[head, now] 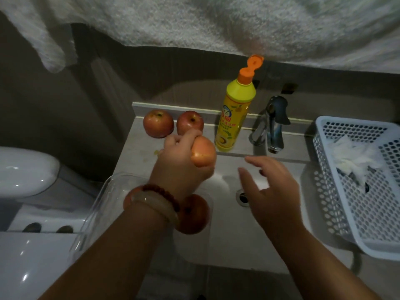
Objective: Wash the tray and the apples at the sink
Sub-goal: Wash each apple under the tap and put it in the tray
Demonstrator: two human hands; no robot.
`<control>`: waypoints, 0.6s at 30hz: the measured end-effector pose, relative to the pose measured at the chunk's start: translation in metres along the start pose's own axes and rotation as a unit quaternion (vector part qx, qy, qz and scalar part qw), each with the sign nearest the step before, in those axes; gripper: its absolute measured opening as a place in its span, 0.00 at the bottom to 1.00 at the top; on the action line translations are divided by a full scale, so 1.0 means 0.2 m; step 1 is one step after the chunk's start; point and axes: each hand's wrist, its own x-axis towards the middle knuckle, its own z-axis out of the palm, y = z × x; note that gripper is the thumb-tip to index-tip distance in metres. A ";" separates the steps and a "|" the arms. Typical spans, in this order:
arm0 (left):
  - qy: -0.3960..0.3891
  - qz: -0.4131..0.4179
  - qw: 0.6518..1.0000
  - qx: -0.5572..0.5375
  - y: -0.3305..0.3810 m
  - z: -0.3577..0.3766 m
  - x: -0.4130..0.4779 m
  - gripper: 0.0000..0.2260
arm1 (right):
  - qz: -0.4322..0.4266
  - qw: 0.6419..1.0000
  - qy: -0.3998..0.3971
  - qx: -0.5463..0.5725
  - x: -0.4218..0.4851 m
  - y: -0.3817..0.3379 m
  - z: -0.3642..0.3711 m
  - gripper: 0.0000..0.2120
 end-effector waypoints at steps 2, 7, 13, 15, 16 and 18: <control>-0.011 -0.007 0.998 -0.062 0.08 0.04 -0.05 0.32 | 0.006 0.999 0.043 0.006 0.04 0.06 -0.09 0.15; -0.133 -0.208 0.864 -0.438 0.22 0.21 -0.11 0.22 | 0.114 0.992 0.061 0.013 0.23 0.17 -0.28 0.16; -0.170 -0.289 0.748 -0.573 0.30 0.39 -0.11 0.20 | 0.065 0.988 -0.103 -0.093 0.51 0.34 -0.29 0.32; -0.167 -0.308 0.751 -0.560 0.33 0.46 -0.09 0.26 | 0.040 0.985 -0.140 -0.095 0.57 0.38 -0.27 0.28; -0.155 -0.318 0.752 -0.556 0.34 0.48 -0.08 0.22 | 0.031 0.984 -0.151 -0.093 0.58 0.39 -0.25 0.25; -0.135 -0.336 0.751 -0.552 0.36 0.55 -0.04 0.11 | 0.020 0.984 -0.156 -0.079 0.60 0.43 -0.23 0.22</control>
